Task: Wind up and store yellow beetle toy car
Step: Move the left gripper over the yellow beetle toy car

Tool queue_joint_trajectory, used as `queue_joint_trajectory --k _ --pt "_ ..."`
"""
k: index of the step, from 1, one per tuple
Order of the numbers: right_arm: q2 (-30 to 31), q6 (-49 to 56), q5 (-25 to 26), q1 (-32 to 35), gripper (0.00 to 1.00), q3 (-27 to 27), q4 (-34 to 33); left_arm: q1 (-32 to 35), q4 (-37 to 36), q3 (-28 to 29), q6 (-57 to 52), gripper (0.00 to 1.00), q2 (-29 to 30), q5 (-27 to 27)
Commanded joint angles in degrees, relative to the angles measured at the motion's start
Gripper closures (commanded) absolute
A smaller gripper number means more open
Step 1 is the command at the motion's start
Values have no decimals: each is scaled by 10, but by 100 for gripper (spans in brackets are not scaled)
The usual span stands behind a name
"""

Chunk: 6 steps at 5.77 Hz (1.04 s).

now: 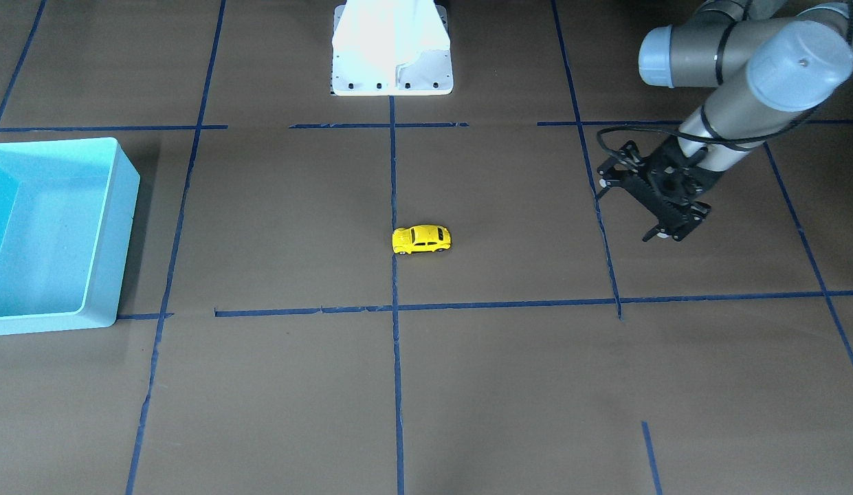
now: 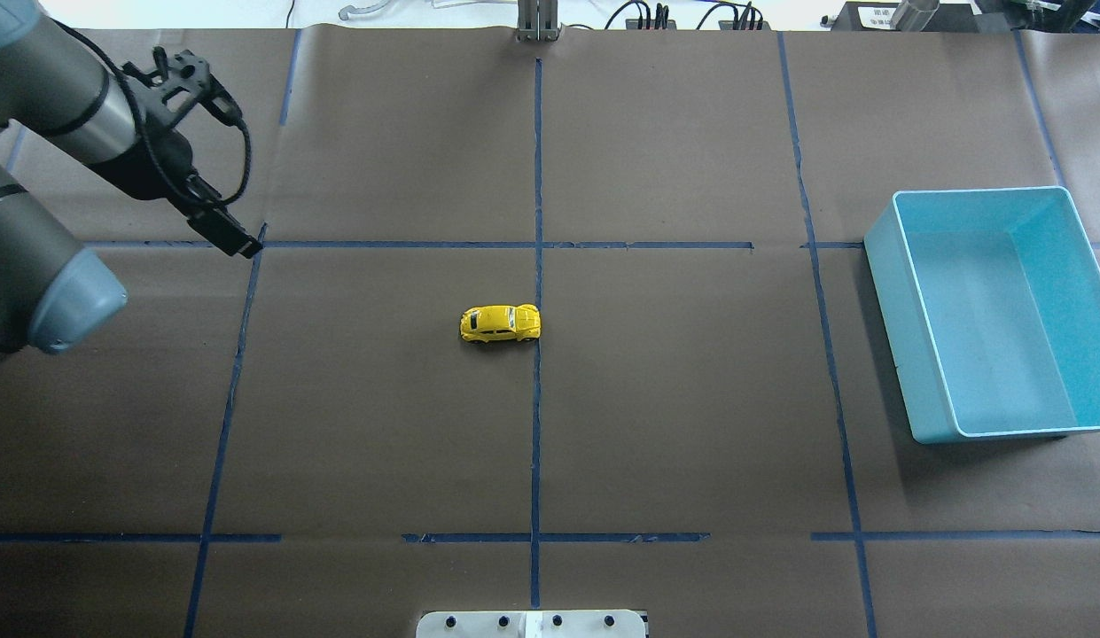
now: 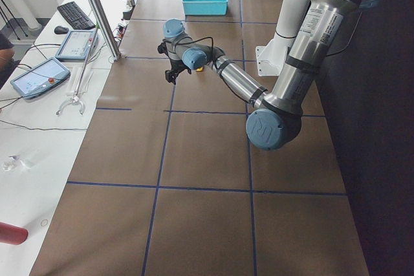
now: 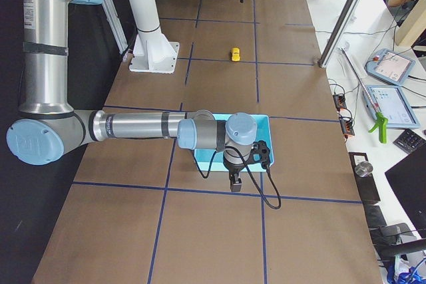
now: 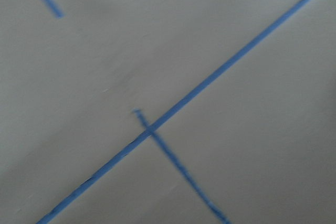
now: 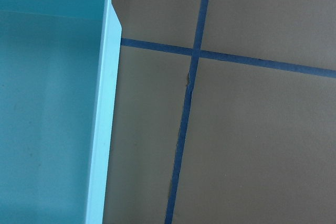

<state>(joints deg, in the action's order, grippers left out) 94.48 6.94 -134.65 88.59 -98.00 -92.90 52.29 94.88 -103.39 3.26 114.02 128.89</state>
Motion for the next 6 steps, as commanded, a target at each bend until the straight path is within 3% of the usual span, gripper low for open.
queue_joint_trajectory --k 1,2,4,6 --pt "0 0 1 0 0 0 0 -112 2 1 -1 0 67 -80" --pt "1 1 2 0 0 0 2 -158 2 13 -2 0 110 -87" --pt "1 1 0 0 0 0 2 -183 -50 131 -4 0 275 -85" --pt "1 1 1 0 0 0 4 -208 -130 203 -71 0 345 -88"
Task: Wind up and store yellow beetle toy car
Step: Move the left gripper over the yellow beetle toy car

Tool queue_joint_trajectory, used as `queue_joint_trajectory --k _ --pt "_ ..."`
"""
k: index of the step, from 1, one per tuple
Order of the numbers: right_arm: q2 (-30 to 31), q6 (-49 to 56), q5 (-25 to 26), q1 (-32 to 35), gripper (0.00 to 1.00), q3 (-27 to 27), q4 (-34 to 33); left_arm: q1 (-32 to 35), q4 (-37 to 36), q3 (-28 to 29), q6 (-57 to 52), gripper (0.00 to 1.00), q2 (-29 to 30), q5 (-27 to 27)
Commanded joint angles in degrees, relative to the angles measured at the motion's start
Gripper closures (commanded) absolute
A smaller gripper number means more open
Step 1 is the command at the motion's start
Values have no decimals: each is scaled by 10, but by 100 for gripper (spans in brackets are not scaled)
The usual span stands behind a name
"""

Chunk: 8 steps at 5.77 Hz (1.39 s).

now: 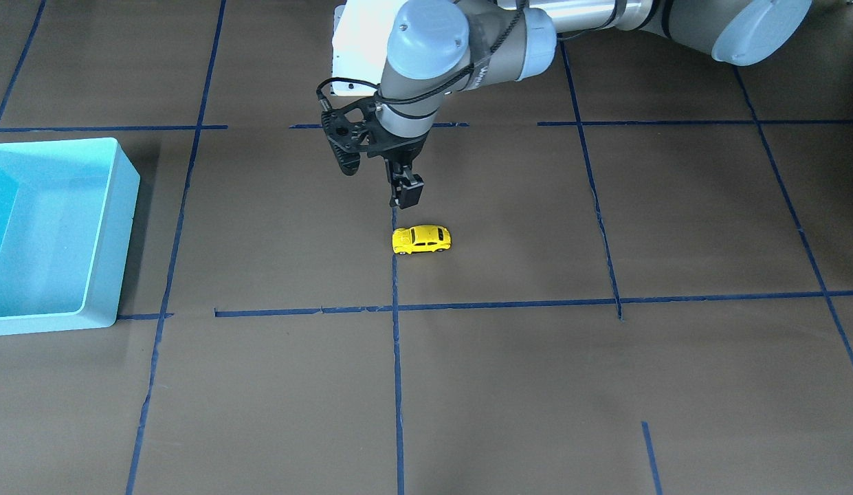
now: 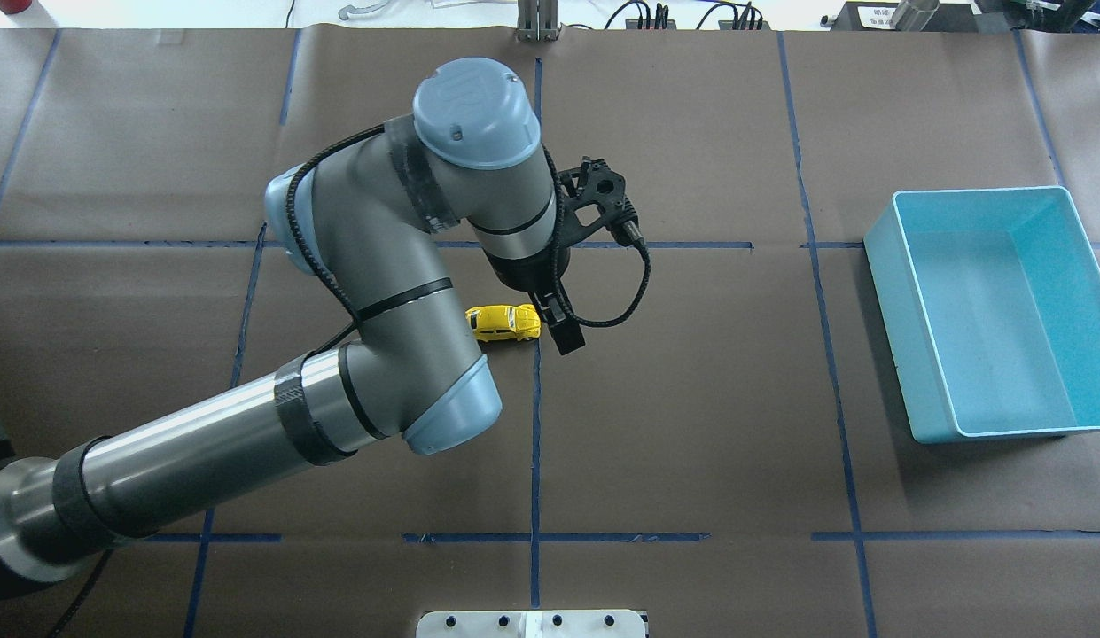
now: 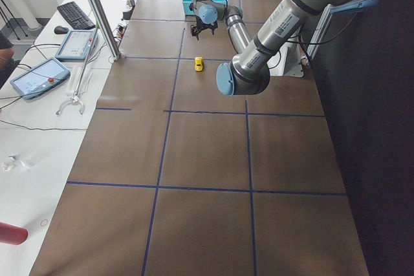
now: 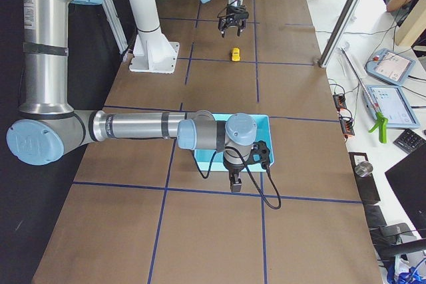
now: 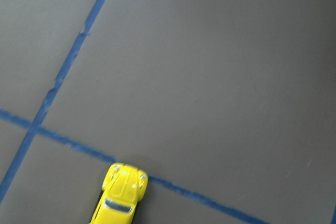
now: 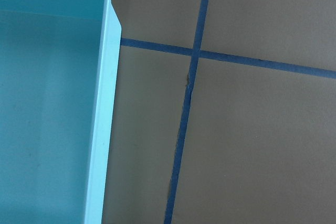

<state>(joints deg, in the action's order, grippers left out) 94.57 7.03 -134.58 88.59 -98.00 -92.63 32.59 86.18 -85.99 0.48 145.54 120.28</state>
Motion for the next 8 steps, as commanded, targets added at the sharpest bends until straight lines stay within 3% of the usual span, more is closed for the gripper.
queue_joint_trajectory --k 1,3,5,8 --pt "-1 0 0 0 0 0 2 -12 -75 30 -155 0 33 -29" --pt "-5 -1 0 0 0 -1 2 -14 -108 37 -282 0 35 -148" --pt "-11 0 5 -1 0 3 2 -16 -81 82 -283 0 34 -169" --pt "-11 -1 3 -1 0 2 2 -23 -7 143 -279 0 24 -142"
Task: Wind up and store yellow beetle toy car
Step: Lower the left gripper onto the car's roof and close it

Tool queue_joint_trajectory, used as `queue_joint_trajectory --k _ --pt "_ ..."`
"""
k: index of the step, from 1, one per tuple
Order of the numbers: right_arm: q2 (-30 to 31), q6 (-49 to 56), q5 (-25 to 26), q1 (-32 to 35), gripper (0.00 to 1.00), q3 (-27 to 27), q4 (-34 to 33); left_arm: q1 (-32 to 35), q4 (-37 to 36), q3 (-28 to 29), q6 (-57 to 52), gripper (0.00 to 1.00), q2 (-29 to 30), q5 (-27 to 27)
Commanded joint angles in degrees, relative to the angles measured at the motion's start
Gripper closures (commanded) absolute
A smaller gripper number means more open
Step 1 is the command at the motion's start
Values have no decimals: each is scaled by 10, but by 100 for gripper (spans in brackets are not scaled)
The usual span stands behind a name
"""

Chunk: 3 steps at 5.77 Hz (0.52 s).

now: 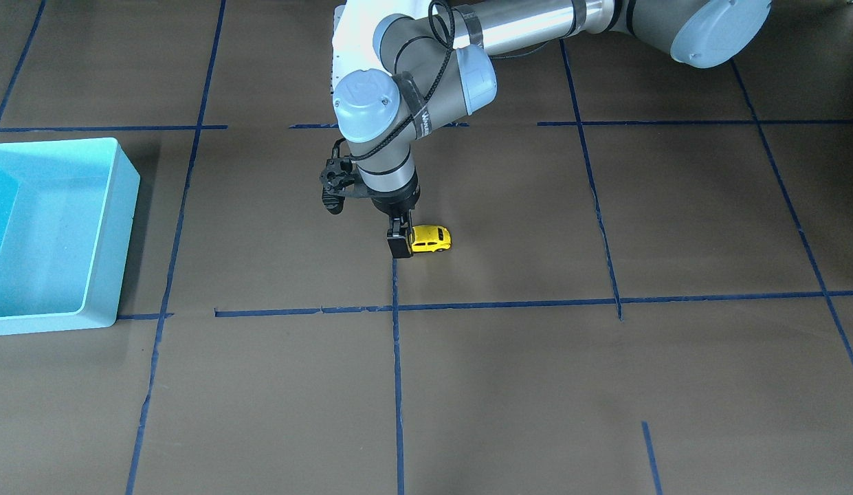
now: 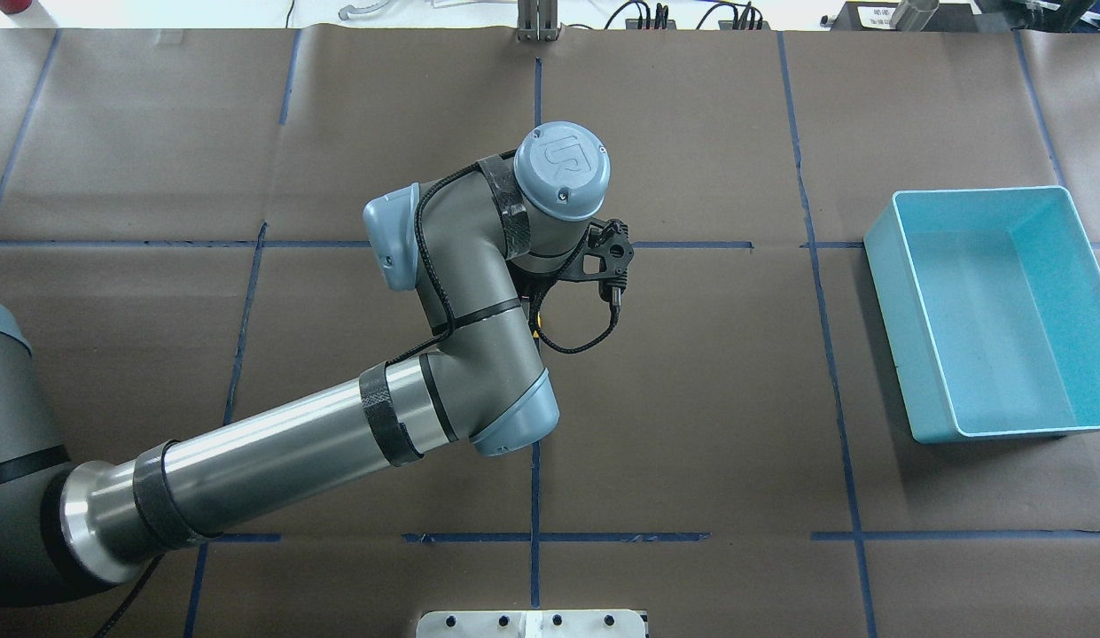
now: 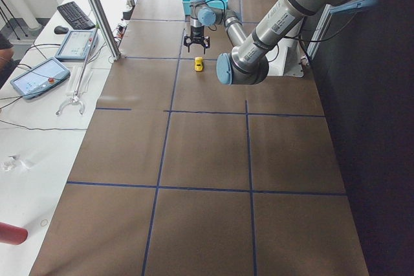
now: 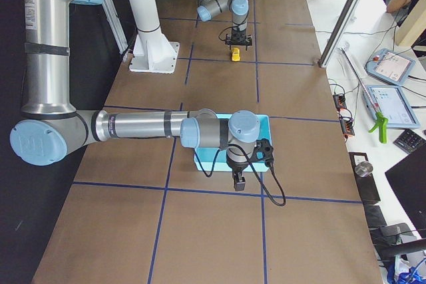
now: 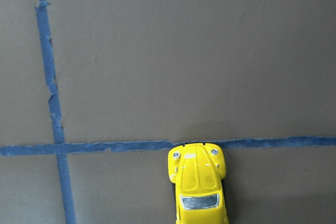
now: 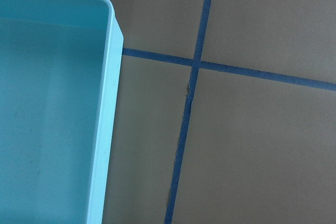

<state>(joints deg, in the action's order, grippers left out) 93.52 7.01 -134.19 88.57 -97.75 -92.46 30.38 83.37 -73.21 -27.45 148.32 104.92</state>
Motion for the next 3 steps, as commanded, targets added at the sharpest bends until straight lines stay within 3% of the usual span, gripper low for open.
queue_joint_trajectory --k 1,3 --pt "1 -1 0 0 0 -1 0 -1 41 28 1 0 -5 12" --pt "2 0 0 -1 0 -1 0 -11 64 46 9 0 -7 13"
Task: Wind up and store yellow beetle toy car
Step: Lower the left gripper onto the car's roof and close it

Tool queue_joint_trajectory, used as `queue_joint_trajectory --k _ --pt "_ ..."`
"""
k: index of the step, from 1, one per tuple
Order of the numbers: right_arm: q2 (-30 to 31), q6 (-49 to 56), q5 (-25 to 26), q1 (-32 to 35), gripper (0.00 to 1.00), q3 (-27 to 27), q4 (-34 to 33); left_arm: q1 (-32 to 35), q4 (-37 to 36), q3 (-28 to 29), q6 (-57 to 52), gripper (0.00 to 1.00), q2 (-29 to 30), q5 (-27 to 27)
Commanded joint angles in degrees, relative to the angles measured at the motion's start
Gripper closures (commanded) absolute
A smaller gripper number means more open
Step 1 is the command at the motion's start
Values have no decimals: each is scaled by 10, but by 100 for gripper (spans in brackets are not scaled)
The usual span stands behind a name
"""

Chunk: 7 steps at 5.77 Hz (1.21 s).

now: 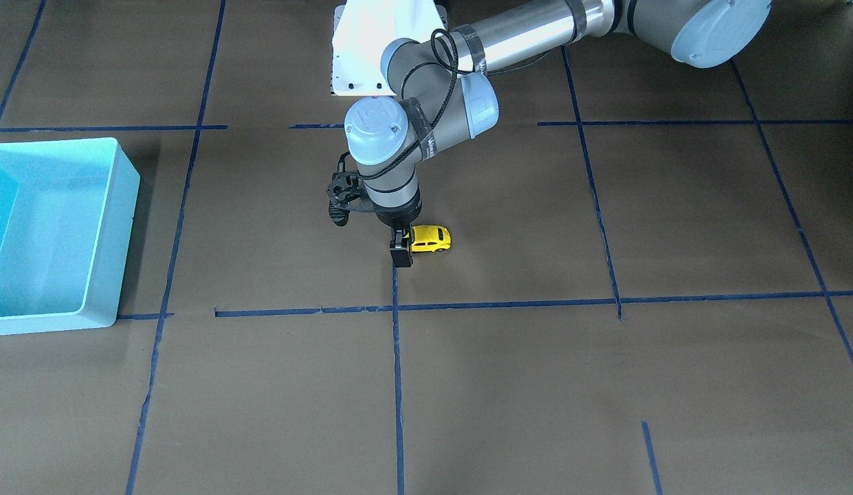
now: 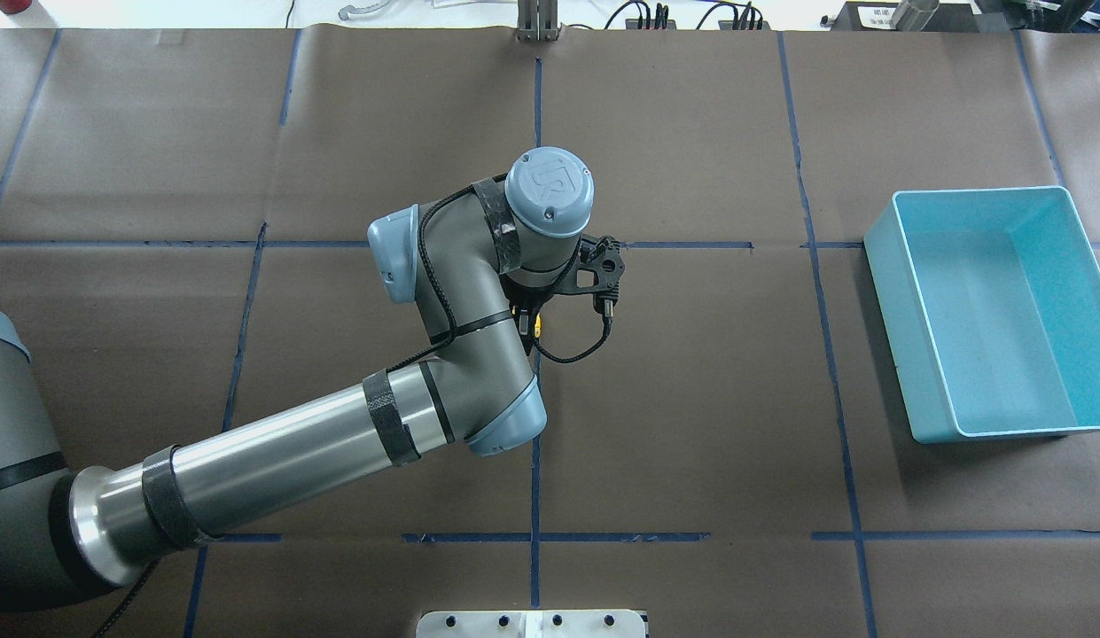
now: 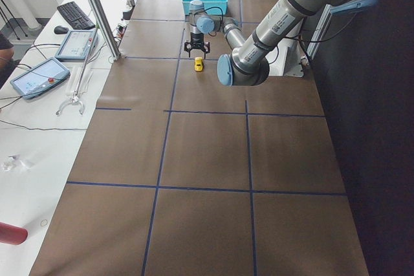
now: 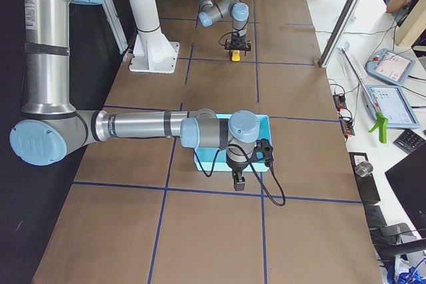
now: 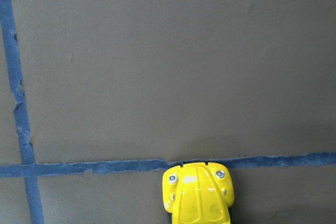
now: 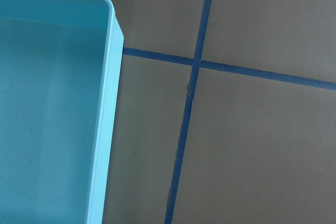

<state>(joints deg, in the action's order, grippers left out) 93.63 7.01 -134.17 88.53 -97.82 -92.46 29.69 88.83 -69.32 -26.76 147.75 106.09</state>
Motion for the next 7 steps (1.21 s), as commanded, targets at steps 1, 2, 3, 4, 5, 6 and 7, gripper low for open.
queue_joint_trajectory --k 1,2,3,4,5,6,7 --pt "1 -1 -2 0 0 0 0 -10 10 7 1 9 -3 10" --pt "1 -1 -2 0 0 0 0 -10 10 6 2 67 -3 11" --pt "1 -1 -4 1 0 -1 0 -10 10 4 0 93 -2 11" --pt "4 0 -5 1 0 -1 0 -10 20 1 0 96 -1 22" --pt "6 -1 -5 1 0 -2 1 -10 47 -8 4 97 1 31" --pt "6 0 -5 0 0 -2 1 -10 77 -20 62 97 2 34" --pt "6 -1 -4 1 0 -1 1 -10 129 -19 88 97 1 44"
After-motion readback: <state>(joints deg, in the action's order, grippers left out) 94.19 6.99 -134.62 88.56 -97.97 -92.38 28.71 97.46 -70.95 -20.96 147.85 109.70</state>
